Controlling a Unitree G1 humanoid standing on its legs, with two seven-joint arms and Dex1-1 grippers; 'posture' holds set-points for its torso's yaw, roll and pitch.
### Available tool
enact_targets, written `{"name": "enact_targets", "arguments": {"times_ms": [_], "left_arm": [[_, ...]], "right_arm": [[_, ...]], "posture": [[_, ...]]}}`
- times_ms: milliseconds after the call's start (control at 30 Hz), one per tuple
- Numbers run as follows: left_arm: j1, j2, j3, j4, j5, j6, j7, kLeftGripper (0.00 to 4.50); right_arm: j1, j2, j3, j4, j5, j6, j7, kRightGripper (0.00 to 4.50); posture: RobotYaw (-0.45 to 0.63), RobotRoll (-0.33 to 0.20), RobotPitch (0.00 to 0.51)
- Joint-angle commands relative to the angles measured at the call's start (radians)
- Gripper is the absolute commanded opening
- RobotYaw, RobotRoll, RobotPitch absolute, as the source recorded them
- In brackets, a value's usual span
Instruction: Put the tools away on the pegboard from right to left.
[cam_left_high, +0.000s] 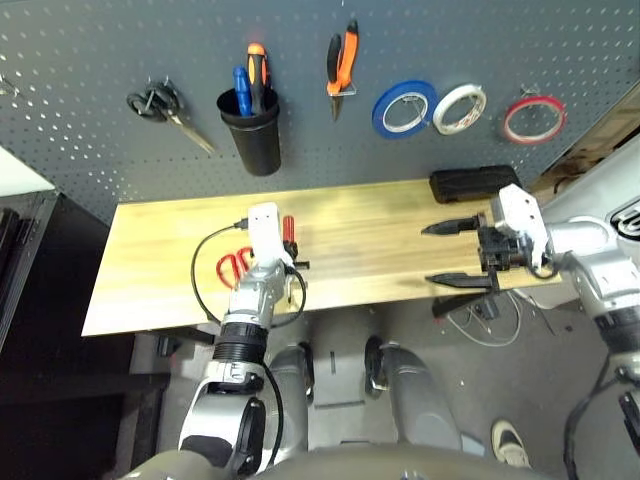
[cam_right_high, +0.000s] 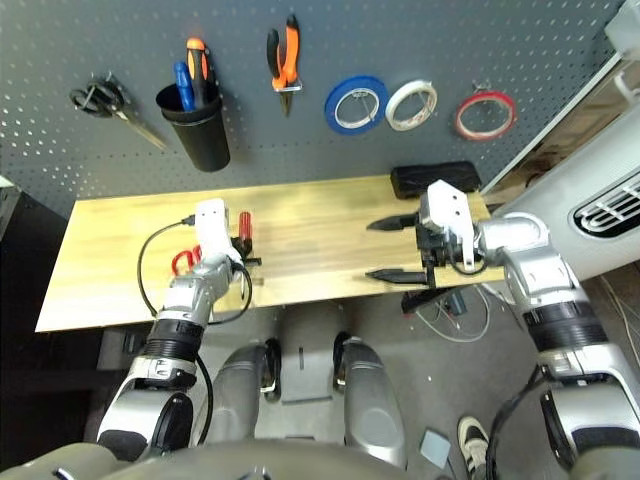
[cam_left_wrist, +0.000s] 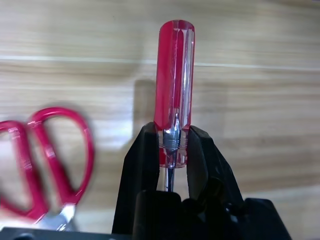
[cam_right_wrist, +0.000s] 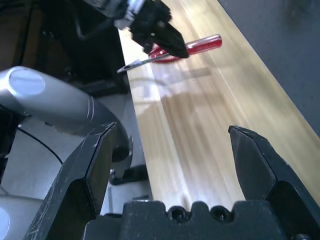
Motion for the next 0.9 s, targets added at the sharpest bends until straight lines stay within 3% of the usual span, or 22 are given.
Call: {"name": "enact_targets", "arguments": {"times_ms": [33, 167, 400, 633, 767, 900], "left_arm": [[0.09, 0.029, -0.018, -0.219, -0.001, 0.104, -0.013, 0.79], [0.129, 0.059, 0.01, -0.359, 0.009, 0.176, -0.005, 0.79], [0.071, 0.105, 0.136, -0.488, -0.002, 0.237, -0.011, 0.79], [0.045, 0.149, 0.209, -0.531, -0.045, 0.129, -0.075, 0.79], [0.003, 0.139, 0.261, -0.54, -0.049, -0.071, -0.07, 0.79], [-0.041, 0.141, 0.266, -0.498, -0.041, -0.166, -0.058, 0.79]], "right_arm": [[-0.035, 0.023, -0.047, 0.072, 0.041, -0.048, 0.043, 4.5], [-0.072, 0.061, -0.109, 0.091, 0.116, 0.0, 0.039, 4.5], [-0.113, 0.059, -0.176, 0.081, 0.182, 0.085, 0.054, 4.5], [-0.14, 0.041, -0.212, 0.07, 0.203, 0.143, 0.056, 4.5], [-0.184, 0.024, -0.239, 0.092, 0.227, 0.167, 0.079, 4.5], [-0.201, 0.03, -0.248, 0.122, 0.219, 0.143, 0.098, 4.5]], "posture": [[0.08, 0.0, 0.124], [0.09, 0.0, 0.099], [0.1, 0.0, 0.067], [0.09, 0.0, 0.053], [0.09, 0.0, 0.039], [0.09, 0.0, 0.031]]}}
